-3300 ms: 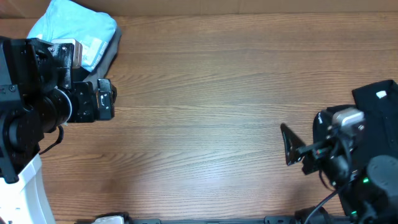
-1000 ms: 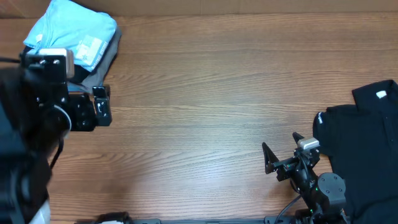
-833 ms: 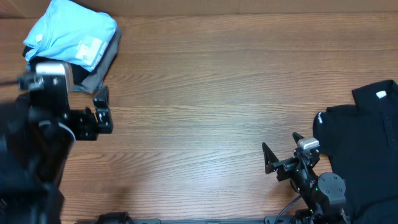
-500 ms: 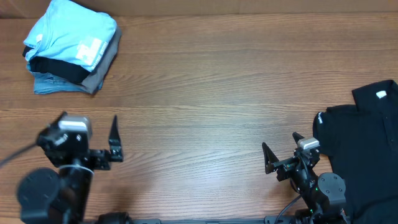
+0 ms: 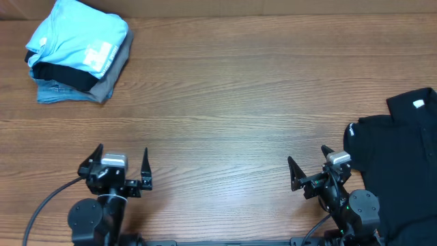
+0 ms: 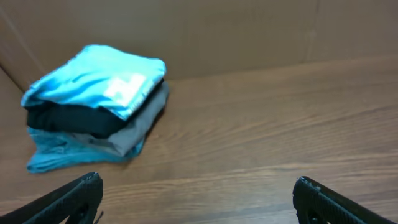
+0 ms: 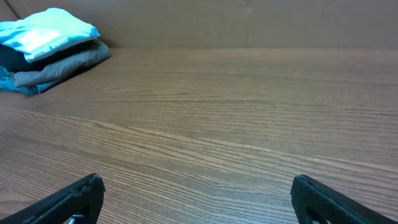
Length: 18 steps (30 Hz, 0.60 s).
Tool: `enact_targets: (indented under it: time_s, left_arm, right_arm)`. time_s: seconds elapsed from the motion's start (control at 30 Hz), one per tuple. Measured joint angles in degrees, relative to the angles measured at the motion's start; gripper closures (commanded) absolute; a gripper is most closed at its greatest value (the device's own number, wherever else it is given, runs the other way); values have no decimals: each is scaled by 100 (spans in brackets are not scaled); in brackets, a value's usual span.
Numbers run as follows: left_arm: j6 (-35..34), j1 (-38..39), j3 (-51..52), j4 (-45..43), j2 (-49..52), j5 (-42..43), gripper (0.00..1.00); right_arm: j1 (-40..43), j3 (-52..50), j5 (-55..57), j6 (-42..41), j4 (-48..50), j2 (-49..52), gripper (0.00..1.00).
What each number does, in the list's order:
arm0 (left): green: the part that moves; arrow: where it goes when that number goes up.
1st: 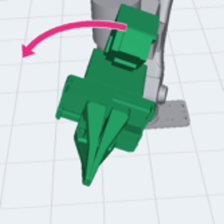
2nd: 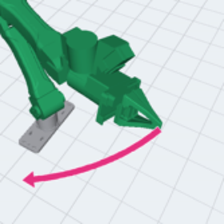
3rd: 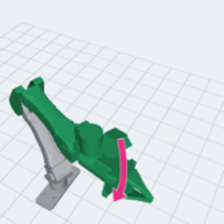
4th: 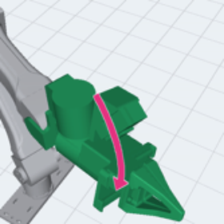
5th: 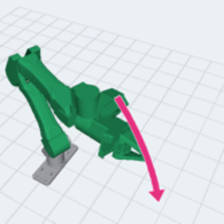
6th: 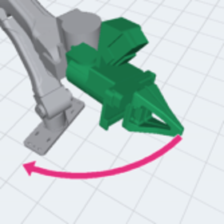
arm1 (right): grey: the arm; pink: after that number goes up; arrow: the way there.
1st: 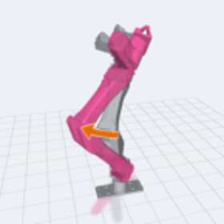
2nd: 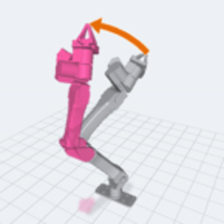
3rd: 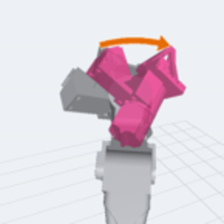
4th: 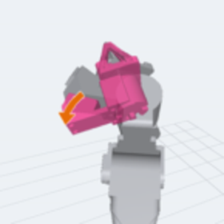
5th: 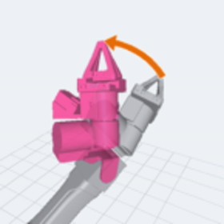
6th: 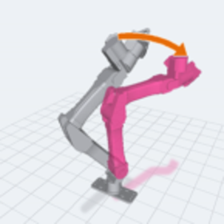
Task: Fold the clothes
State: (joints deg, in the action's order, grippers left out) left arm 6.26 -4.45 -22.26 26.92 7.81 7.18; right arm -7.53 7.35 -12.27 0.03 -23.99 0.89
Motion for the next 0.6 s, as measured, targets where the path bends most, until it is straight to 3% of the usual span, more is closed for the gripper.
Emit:
enact_targets:
  time_s: [0.6]
  left_arm:
    - [15, 0, 1698, -1029, -684, 118, 0]
  right_arm:
    - [0, 0, 0, 0, -2, 0, 0]
